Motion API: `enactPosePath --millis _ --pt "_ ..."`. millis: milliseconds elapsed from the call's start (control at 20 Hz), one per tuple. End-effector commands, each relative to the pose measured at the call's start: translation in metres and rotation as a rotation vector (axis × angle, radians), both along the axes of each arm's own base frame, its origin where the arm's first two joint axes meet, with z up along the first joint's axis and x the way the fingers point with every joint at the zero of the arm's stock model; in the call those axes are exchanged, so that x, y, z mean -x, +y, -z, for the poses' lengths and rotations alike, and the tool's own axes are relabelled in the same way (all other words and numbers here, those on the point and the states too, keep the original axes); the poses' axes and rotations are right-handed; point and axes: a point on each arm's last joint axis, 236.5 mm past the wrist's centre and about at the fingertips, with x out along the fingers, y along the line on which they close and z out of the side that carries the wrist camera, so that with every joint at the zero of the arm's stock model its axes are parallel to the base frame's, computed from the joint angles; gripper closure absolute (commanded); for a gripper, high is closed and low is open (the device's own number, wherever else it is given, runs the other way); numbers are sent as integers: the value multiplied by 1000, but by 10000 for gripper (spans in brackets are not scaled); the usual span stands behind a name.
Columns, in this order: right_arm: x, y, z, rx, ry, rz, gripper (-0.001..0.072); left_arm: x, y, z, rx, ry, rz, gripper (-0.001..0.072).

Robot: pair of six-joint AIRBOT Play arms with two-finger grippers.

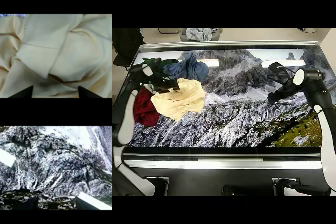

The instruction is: Fold the shirts.

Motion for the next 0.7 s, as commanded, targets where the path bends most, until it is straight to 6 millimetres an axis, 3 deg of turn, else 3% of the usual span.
enactPosePath --millis 0,150,250,350,450,550,650 --pt "0 11 -1 -50 1 3 164 16 -8 52 51 184 38 -13" --pt "0 15 -1 -68 2 2 164 23 -20 67 74 216 80 18" --pt "1 15 -1 -68 4 2 163 21 -19 62 75 200 79 608" --pt "-1 14 -3 -60 -10 -13 162 13 -22 38 78 136 105 681" --pt "-3 6 -15 -13 -44 -34 162 -6 -32 -21 90 -34 147 683" --pt "-5 -7 -49 41 -125 -31 161 -18 -54 -116 123 -282 205 683" --pt "-2 -16 -96 78 -238 -24 161 -2 -93 -231 190 -551 301 683"
